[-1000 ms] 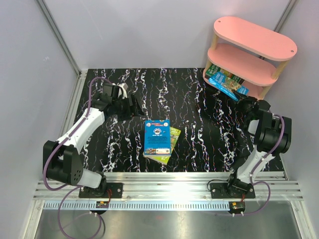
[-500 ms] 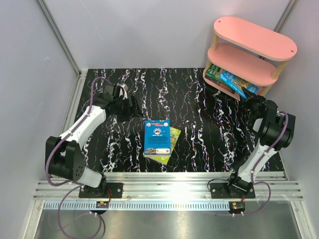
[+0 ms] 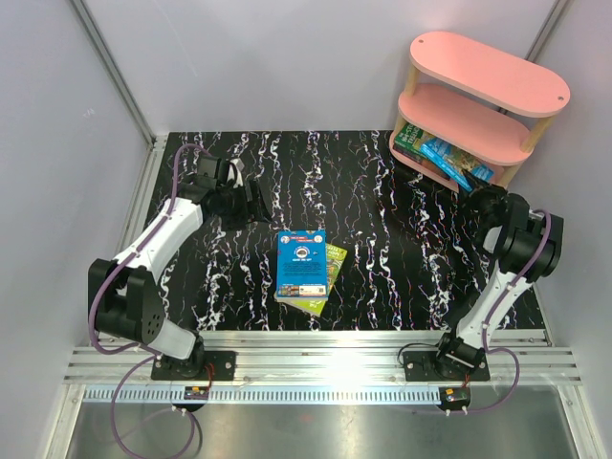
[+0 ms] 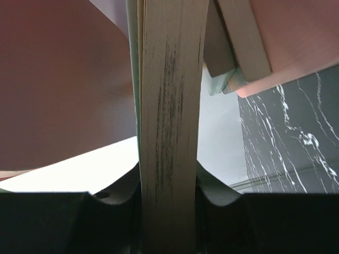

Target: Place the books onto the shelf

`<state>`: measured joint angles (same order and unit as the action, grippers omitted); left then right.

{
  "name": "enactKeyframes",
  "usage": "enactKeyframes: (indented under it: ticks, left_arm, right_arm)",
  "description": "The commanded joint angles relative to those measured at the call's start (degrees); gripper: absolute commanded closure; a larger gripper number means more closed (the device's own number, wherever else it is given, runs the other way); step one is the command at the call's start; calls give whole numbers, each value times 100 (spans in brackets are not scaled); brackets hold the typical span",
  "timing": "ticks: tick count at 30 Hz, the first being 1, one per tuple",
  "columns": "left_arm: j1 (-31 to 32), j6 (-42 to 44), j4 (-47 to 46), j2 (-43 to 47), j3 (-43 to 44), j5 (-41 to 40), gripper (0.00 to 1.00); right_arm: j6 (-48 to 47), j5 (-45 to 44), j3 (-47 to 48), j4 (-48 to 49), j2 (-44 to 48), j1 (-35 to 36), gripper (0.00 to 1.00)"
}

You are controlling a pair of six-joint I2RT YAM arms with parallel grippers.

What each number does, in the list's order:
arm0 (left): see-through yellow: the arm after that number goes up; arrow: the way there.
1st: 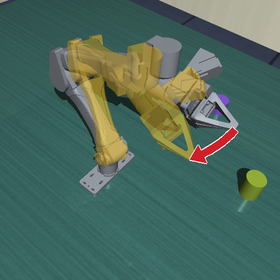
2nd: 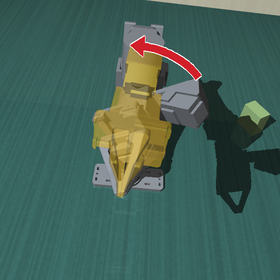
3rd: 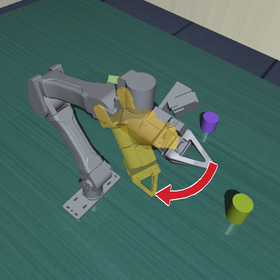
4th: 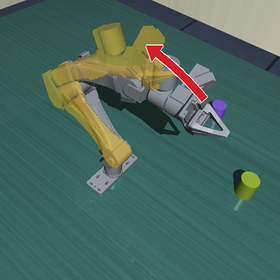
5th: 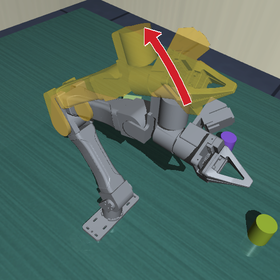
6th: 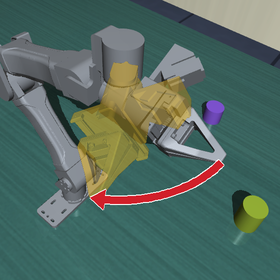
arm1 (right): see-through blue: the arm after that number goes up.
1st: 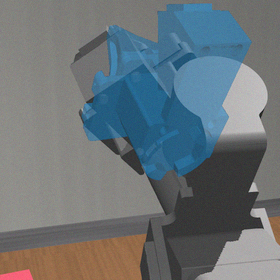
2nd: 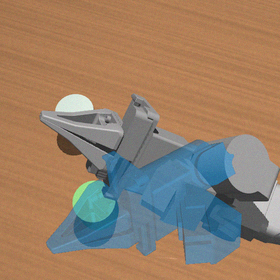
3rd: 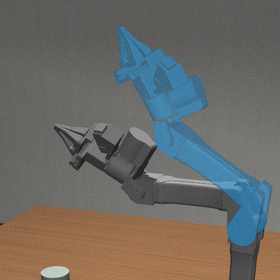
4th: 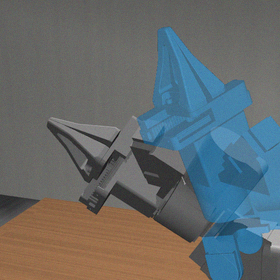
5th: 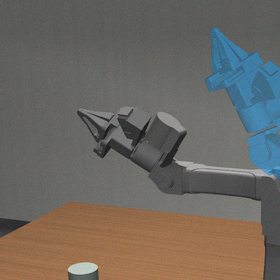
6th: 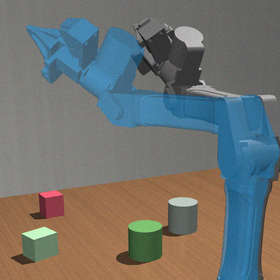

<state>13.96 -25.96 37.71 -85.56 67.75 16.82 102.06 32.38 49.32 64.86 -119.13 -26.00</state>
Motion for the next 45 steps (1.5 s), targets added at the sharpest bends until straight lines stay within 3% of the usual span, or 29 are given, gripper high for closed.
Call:
enactKeyframes:
  ticks: [1,10,24,28,37,45]
  left_arm:
    - [-24,91,-97,118,143,-91,19]
    - [-24,-24,-274,-171,168,208,20]
    - [2,-41,-150,-207,274,155,20]
    - [2,-103,-150,-128,178,129,20]
    - [2,-182,-106,162,99,-29,20]
    - [2,-208,-10,329,11,-153,20]
  right_arm:
    - [-10,-135,420,678,74,7,100]
    - [-968,-372,1474,-982,268,358,100]
    - [-1127,-1076,2617,-1792,-409,780,100]
    - [-908,-1295,2854,-1758,-716,947,93]
    - [-1302,-1015,3847,-2566,-1173,1343,92]
    - [-1478,-874,3936,-2908,-1288,1282,93]
